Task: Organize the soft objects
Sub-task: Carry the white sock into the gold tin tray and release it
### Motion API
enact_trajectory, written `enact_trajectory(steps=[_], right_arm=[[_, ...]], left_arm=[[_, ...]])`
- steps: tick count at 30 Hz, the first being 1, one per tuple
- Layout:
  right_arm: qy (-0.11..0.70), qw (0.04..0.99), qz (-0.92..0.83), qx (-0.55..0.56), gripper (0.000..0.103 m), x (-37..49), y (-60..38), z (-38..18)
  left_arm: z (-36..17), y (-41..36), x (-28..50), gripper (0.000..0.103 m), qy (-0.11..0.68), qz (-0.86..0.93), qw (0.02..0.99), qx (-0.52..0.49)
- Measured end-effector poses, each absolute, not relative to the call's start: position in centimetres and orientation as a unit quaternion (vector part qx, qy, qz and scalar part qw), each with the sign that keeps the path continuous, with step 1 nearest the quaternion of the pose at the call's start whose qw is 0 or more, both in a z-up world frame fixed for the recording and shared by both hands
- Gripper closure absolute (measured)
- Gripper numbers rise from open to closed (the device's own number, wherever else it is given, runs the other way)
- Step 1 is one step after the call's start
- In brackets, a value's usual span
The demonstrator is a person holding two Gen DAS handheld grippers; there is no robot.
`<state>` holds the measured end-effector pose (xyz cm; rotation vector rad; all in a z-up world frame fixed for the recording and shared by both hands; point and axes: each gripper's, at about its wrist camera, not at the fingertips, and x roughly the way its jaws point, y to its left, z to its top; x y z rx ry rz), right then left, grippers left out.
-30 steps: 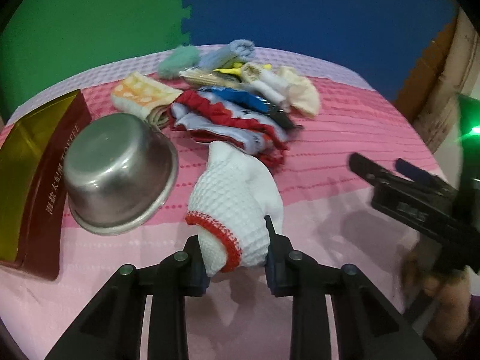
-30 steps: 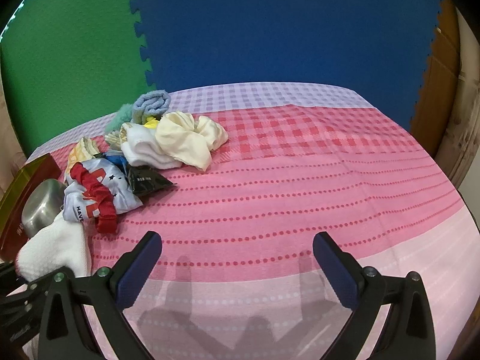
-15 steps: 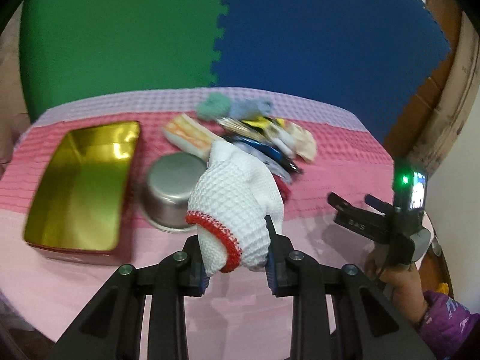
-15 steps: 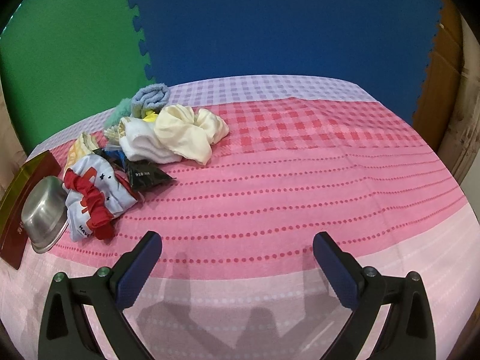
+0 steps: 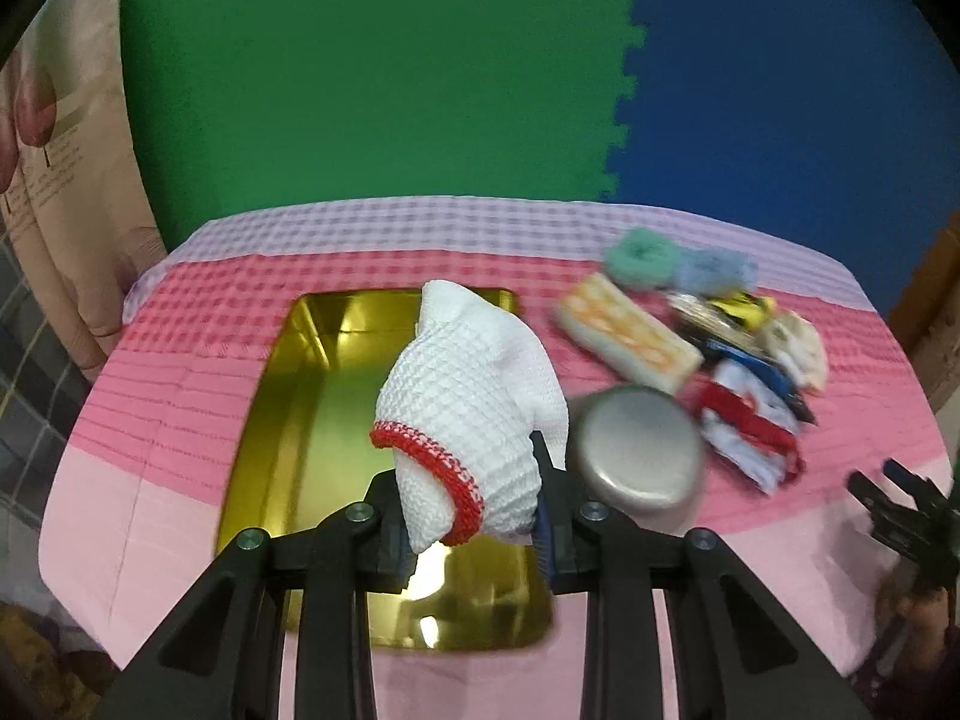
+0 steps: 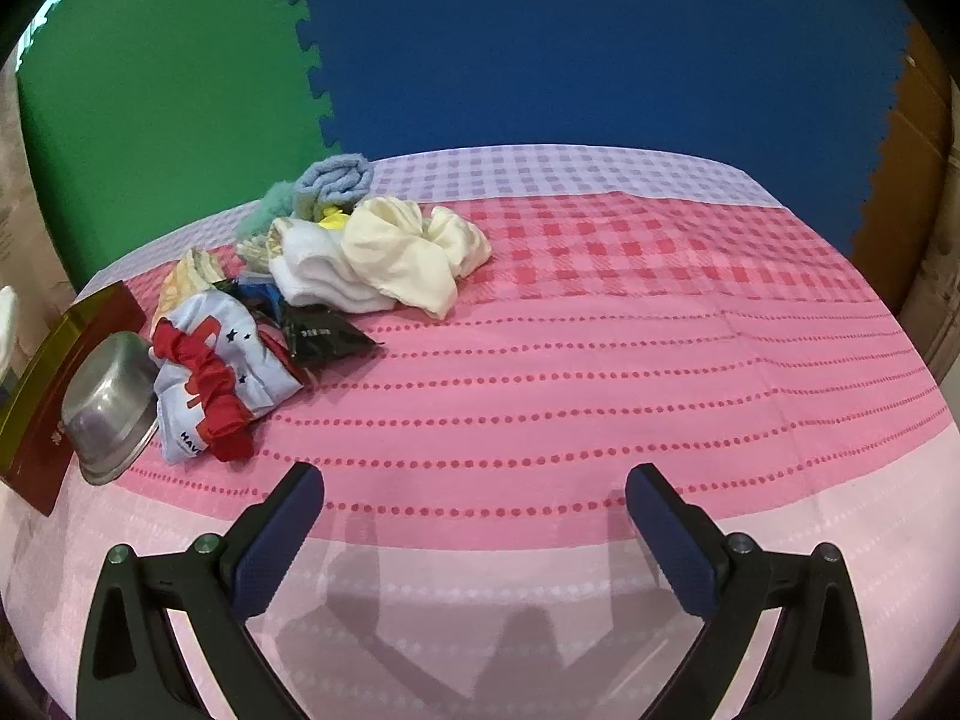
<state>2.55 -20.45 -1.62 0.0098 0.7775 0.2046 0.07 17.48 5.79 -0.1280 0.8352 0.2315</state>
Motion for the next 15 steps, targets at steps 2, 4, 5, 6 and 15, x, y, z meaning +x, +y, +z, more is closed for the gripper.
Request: enact_trajectory(steps=[2,4,5,6,15], right_arm=[[0.371,0.923,0.106,-0.002,0.0,2.1,-20.4,-1.2],[0.359,0.927,0.112,-0.012,0.0,1.6,-20.0,-0.5],[0.353,0.928,0.117,-0.018,0.0,1.5,-19.5,0.2],[0.35,0.929,0.122,-0.022,0.0,1.5,-19.1,0.7],[0.328,0.927,0.176,-0.037,0.0,3.1,-14.6,6.9]], left_arm=[[5.5,19.1,1.1,0.076,0.406,0.12,0.904,-0.06],[5.1,20.9,2.5,0.076,0.409,0.121,0.903,-0.056],[4.9,21.4,3.3,0.076,0.414,0.122,0.9,-0.053],[4.3,22.1,4.1,0.076,0.42,0.127,0.897,-0.05],[0.8,25.8,8.5,0.076,0.461,0.134,0.876,-0.057]])
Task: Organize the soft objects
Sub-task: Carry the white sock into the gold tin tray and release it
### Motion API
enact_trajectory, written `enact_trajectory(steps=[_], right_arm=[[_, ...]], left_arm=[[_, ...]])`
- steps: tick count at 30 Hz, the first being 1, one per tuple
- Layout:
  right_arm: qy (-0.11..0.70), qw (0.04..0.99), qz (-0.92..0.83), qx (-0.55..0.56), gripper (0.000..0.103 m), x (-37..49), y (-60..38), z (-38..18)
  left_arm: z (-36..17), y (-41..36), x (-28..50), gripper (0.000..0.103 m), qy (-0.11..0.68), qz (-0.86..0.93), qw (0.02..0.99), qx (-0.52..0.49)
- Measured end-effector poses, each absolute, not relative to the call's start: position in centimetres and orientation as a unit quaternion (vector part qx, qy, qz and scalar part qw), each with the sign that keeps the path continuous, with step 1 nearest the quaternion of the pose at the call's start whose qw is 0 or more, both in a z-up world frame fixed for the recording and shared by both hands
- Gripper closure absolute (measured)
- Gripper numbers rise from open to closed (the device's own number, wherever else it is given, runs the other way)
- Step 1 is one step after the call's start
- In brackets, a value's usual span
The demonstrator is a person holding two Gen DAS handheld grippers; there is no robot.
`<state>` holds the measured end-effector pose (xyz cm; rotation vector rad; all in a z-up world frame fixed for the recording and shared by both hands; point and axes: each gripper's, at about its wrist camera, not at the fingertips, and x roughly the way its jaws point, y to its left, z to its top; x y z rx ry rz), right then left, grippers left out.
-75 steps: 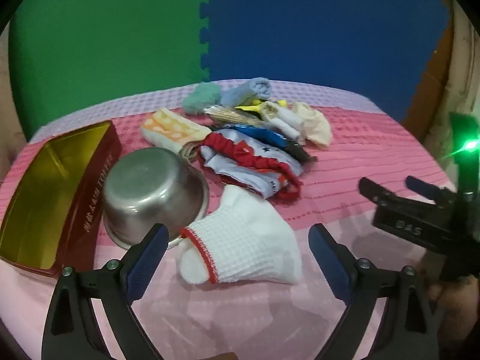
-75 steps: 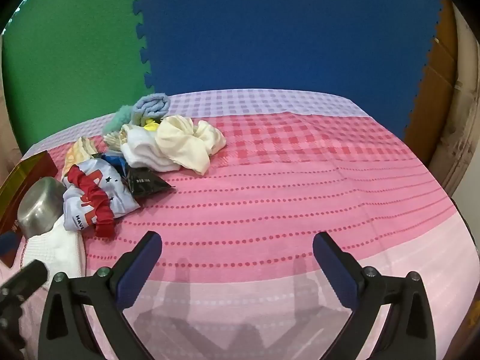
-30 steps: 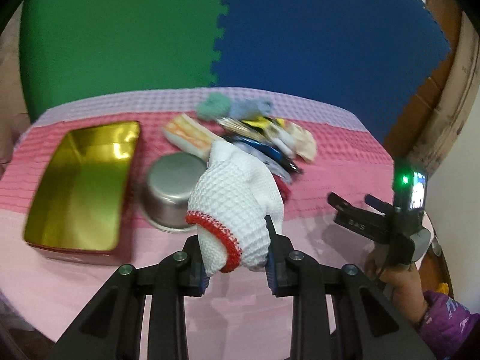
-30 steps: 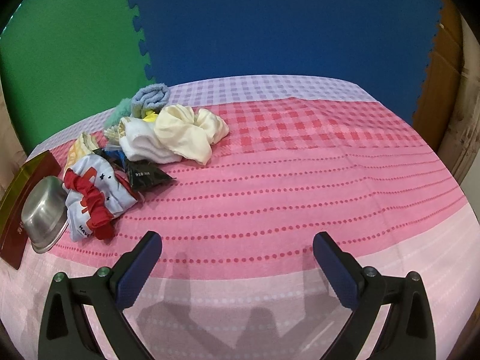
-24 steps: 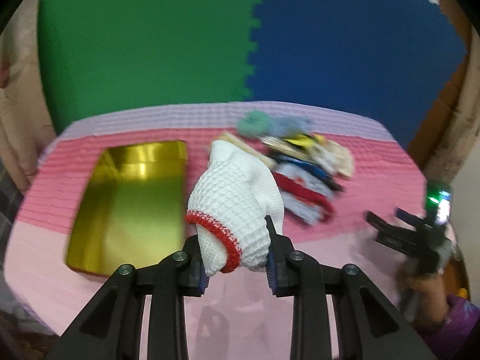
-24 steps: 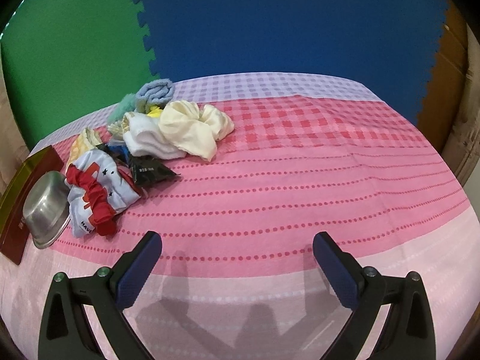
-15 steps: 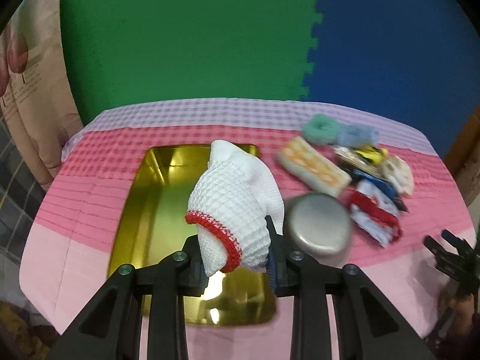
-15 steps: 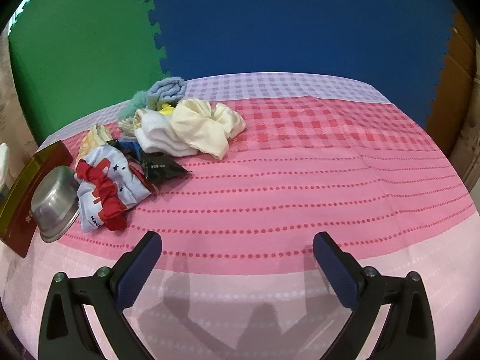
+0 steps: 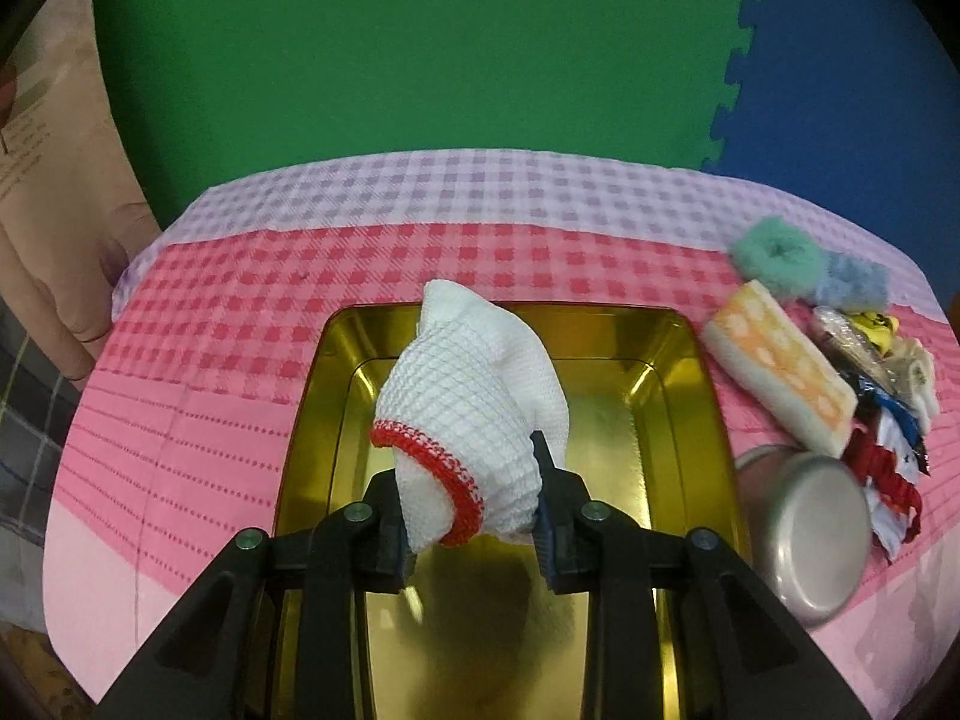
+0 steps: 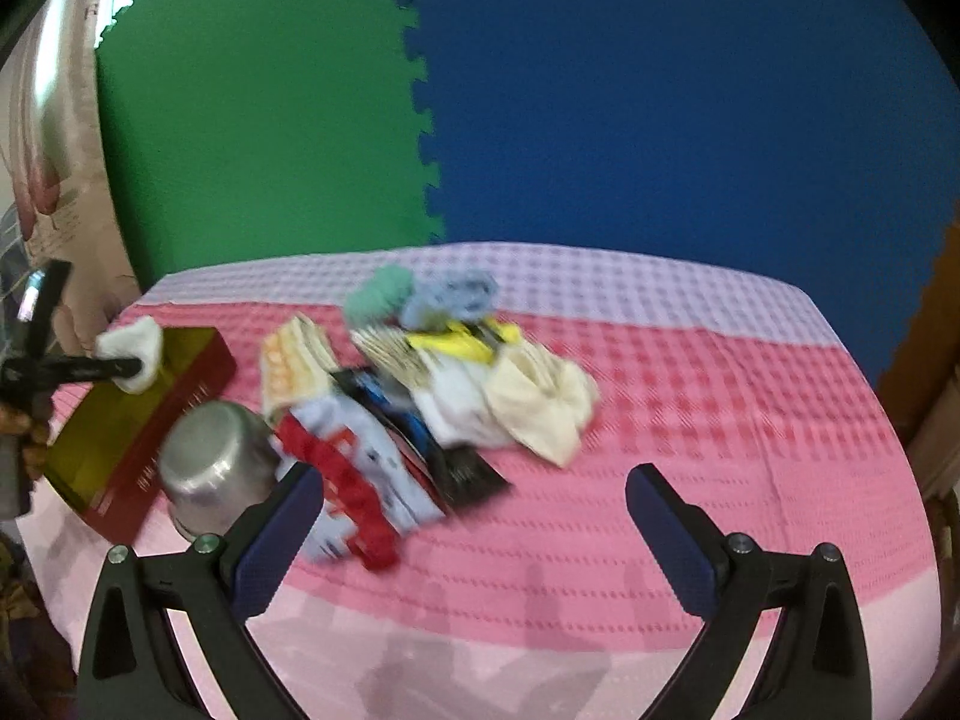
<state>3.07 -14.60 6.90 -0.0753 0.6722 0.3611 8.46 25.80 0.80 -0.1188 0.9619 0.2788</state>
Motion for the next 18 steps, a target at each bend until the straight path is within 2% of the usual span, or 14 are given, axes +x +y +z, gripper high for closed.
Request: enact_trajectory(steps=[12,14,18], right_arm=[[0.339,0.913,0.218,-0.065,0.0,4.3,-9.2,8.5],[0.343,0.911,0.221,-0.068,0.0,4.2,-8.7,8.4],[0.348,0.908,0.223,-0.07,0.0,4.1,-8.1,8.2]], left_arm=[[-0.8,27.4,9.9,0.07,0.473,0.131,0.869,-0.067],[-0.9,27.4,9.9,0.059,0.475,0.137,0.867,-0.063],[-0.6,27.4,9.6,0.05,0.467,0.144,0.871,-0.052]])
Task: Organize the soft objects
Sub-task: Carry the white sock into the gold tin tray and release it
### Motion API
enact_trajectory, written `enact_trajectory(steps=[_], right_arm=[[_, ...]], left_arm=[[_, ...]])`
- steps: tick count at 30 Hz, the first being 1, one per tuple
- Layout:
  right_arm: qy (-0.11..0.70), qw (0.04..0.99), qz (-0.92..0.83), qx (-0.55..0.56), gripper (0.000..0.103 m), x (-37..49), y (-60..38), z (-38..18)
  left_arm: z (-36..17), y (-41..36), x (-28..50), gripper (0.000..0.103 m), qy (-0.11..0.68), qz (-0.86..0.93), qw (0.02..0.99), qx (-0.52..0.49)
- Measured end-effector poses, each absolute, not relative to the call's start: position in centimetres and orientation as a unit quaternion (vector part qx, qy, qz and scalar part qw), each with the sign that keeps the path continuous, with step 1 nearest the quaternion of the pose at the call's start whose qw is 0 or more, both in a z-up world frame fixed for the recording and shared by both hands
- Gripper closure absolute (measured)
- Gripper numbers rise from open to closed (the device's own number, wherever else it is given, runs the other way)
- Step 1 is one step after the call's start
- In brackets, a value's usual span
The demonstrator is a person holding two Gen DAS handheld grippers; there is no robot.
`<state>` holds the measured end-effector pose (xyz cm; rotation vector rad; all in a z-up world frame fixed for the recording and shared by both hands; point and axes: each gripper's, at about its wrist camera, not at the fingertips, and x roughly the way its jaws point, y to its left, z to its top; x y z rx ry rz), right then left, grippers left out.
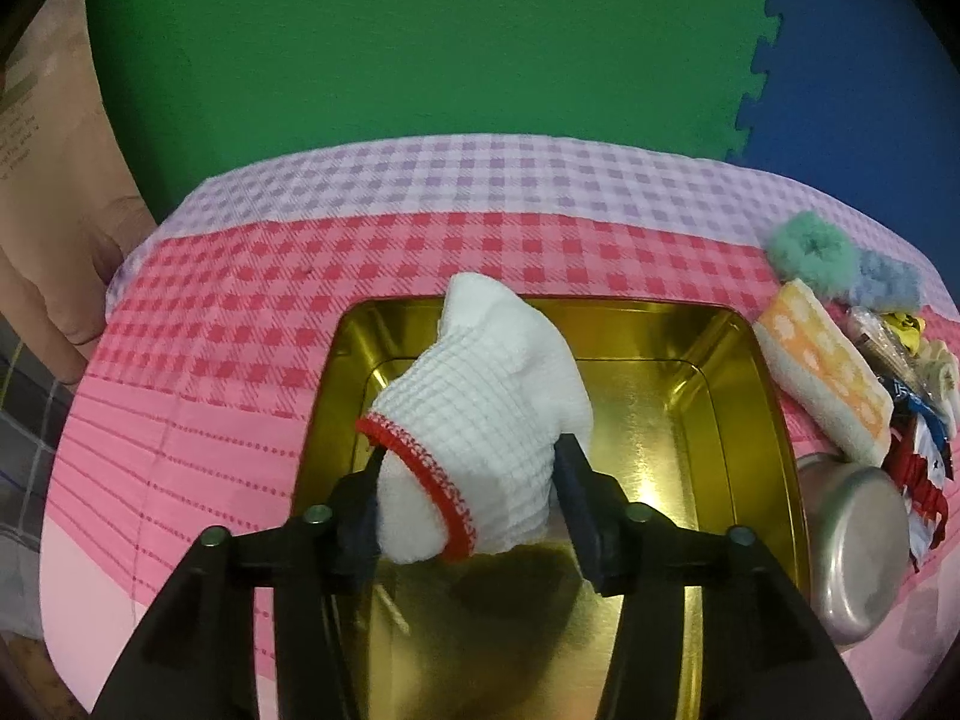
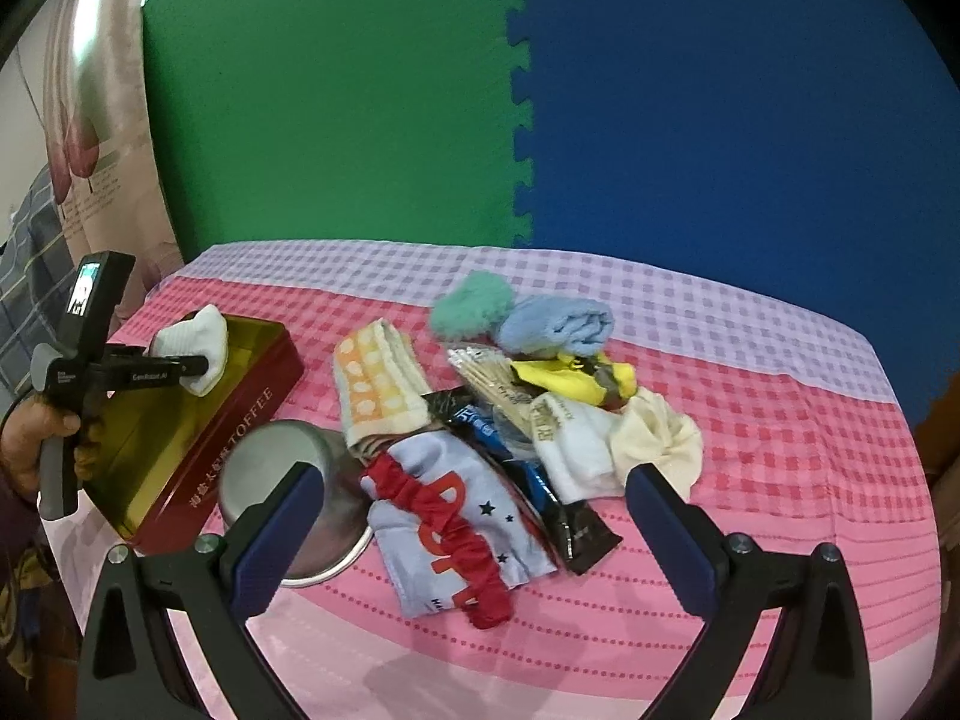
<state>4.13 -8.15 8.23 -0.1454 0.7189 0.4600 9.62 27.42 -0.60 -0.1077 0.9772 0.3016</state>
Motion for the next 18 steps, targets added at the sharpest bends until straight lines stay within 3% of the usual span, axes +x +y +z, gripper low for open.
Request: enact_trajectory(steps=[2,7,18], right_arm=[[0.352,0.906,0.225,-0.073,0.0,4.3,-7.7,8.2],[0.358,0.902,0.232,-0.071,0.0,5.5,-6.4,8.2],[0.402,0.85,0.295,-0.168,0.0,11.8,2.5,6.8]], left_arm=[[-0.4,27.2,9.5,0.038,0.466,0.157,0.87,-0.036],[0.8,26.9,8.6,0.029,0.449,0.16,0.879,-0.019],[3.5,26.1,6.5,0.019,0.429,0.17,0.887,-0.011]])
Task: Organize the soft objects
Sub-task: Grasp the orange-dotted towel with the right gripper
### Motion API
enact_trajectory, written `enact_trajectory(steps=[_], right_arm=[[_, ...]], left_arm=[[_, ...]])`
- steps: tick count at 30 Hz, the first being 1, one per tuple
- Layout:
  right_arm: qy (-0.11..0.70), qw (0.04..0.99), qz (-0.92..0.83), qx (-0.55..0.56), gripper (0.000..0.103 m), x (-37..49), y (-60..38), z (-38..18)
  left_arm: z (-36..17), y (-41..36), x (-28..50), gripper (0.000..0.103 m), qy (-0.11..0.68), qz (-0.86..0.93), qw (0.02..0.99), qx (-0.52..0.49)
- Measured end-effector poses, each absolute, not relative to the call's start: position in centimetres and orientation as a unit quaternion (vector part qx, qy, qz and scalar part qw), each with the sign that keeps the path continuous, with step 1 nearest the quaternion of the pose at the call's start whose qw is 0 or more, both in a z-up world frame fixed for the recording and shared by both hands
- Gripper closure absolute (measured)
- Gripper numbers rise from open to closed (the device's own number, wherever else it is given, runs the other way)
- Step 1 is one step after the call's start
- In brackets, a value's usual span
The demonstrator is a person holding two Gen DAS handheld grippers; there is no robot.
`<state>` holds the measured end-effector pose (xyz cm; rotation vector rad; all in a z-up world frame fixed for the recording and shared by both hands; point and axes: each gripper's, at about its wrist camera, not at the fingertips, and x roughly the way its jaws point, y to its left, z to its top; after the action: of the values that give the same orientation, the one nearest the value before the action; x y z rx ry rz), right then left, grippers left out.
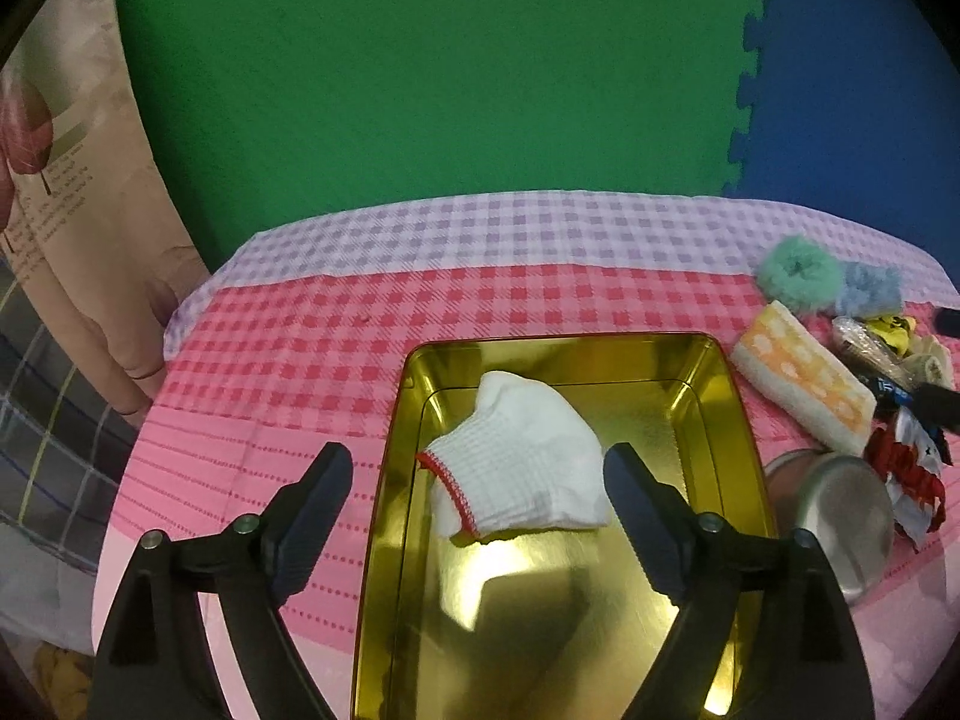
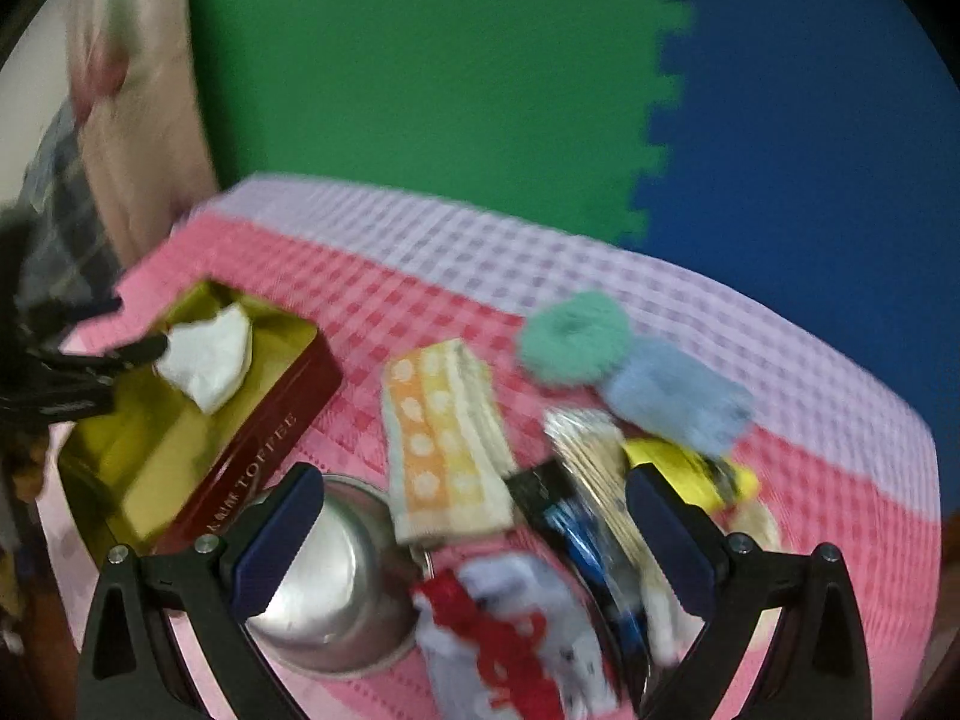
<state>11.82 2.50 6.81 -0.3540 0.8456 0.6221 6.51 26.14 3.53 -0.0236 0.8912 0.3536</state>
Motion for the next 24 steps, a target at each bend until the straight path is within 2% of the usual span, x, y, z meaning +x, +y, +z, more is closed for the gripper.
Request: enact_trajectory(steps=[9,13,14,15,20,24], right_arm=[[0.468,0.788,0.292,-0.273,0.0,16.2,8.6,1.9],[0.511,0.768,0.297,-0.247,0.003,18.0,9.1,0.6],[0.522,0.762,0.3,-0.239,0.026,18.3,9.2,0.3],[0.539,0.751,0.306,-0.227,0.064,18.7,9.2,-0.2],[0.547,0.748,0.311,-0.209,0.069,18.6,9.2,0.2],[0.526,0.773,0.311,-0.169,0.069,18.1,7.8,2.8]], left_arm=[[4.9,25.2,5.0,0.017,0.422,0.166,0.891,-0.009],[5.4,25.2,4.1,0.015,0.418,0.163,0.893,-0.023],[5.4,25.2,4.0,0.015,0.418,0.163,0.893,-0.025],[5.4,25.2,3.8,0.015,0.418,0.164,0.893,-0.027],[5.3,24.9,2.9,0.015,0.42,0.163,0.892,-0.038],[5.4,24.5,2.2,0.015,0.421,0.164,0.891,-0.043]])
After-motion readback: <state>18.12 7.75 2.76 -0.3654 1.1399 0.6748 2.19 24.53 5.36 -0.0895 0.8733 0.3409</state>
